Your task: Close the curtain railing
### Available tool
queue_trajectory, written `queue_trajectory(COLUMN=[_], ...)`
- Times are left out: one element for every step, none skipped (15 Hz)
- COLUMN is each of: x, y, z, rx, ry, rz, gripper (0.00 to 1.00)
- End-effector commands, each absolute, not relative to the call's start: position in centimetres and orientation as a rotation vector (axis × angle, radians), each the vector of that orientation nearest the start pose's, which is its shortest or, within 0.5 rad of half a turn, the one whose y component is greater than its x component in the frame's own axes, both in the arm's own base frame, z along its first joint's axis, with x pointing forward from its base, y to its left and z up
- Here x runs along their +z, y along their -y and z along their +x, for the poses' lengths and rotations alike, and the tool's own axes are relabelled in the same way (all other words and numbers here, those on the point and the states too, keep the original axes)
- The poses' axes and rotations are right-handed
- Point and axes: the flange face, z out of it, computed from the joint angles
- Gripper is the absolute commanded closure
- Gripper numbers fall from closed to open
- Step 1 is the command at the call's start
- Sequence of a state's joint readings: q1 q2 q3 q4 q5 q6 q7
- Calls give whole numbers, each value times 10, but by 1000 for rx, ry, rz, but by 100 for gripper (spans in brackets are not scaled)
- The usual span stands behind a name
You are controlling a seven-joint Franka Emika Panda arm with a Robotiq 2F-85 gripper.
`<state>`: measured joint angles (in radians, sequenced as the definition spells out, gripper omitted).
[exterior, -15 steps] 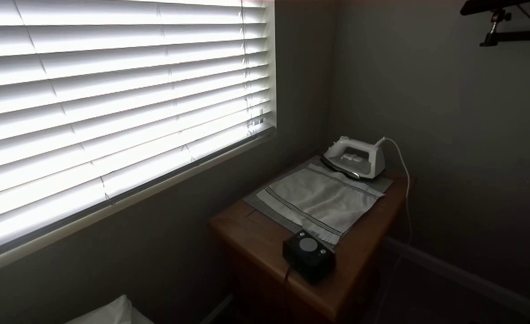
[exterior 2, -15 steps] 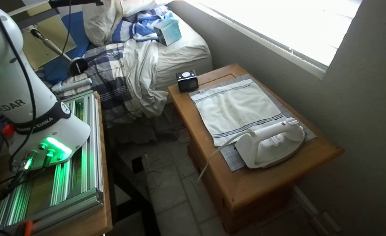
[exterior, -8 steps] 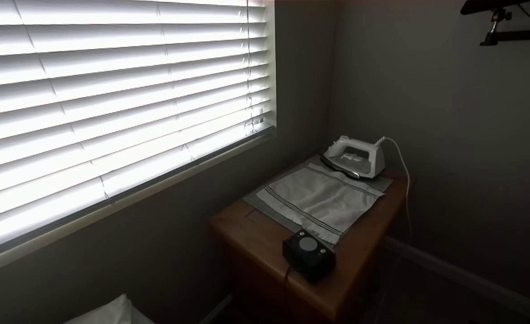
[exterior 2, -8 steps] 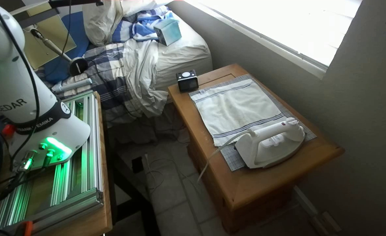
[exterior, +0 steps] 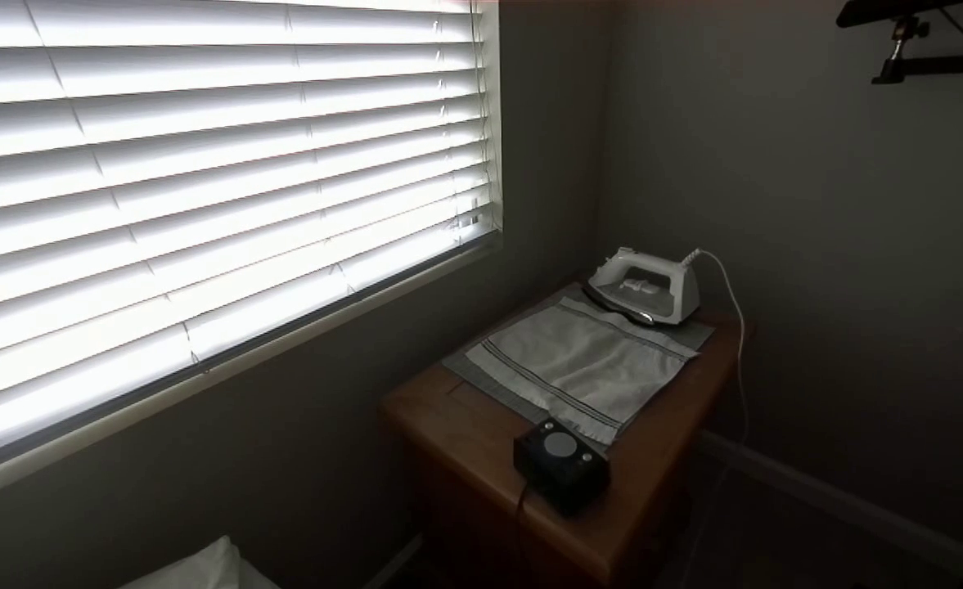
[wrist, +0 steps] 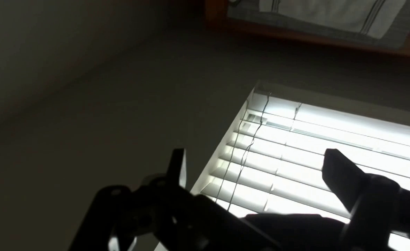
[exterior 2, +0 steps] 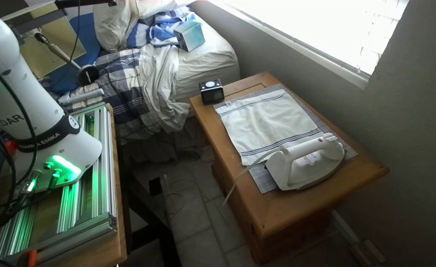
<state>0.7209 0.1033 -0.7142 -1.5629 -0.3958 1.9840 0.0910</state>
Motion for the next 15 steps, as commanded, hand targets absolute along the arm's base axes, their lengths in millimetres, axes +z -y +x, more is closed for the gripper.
queue_trajectory(x=[626,622,628,625,624,622,622,622,622,622,622,622,622,622,622], y=[7,12,3,7,11,13,13,12,11,10,10,10,10,10,10], z=[586,584,599,596,593,592,591,591,591,591,591,591,591,591,591], rx=[-515,-520,-551,-533,-522,-515,-513,-514,-514,-514,-514,-514,-514,-514,-514], ry=[56,44,35,26,19,16,16,19,22,24,24,24,24,24,24], rz=[-3398,-3373,-3435,-3417,-3409,-3406,-3404,-3402,-3402,-3401,-3401,-3401,-3401,-3401,-3401], gripper=[0,0,0,0,0,0,0,0,0,0,0,0,0,0,0])
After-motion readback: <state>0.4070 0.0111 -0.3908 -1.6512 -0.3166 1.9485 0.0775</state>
